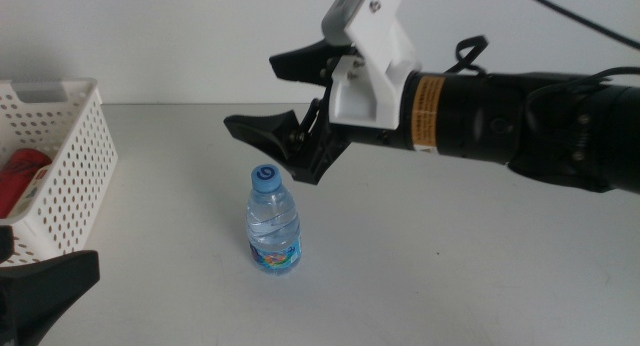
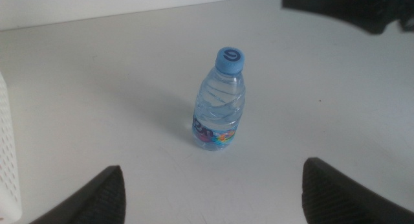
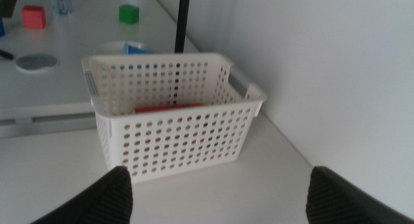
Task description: Use arms to grab the bottles and put them into the dustbin to the left of the table.
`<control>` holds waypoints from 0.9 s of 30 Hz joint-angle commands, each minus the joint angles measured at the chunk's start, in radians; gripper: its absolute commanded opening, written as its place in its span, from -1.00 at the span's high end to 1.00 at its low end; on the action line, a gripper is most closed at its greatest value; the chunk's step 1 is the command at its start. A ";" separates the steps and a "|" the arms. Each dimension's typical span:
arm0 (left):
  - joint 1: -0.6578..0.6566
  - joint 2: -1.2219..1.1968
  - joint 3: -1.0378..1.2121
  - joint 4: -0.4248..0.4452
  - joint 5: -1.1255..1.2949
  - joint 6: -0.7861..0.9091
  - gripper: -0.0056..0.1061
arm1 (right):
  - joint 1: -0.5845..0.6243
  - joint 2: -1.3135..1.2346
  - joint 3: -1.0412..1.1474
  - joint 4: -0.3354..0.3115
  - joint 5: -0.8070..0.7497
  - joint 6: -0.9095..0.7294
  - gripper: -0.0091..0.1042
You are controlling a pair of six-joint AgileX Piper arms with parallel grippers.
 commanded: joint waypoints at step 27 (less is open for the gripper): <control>-0.006 0.008 -0.028 0.003 -0.076 -0.013 -0.78 | 0.086 -1.110 0.646 1.172 0.861 -0.894 -0.26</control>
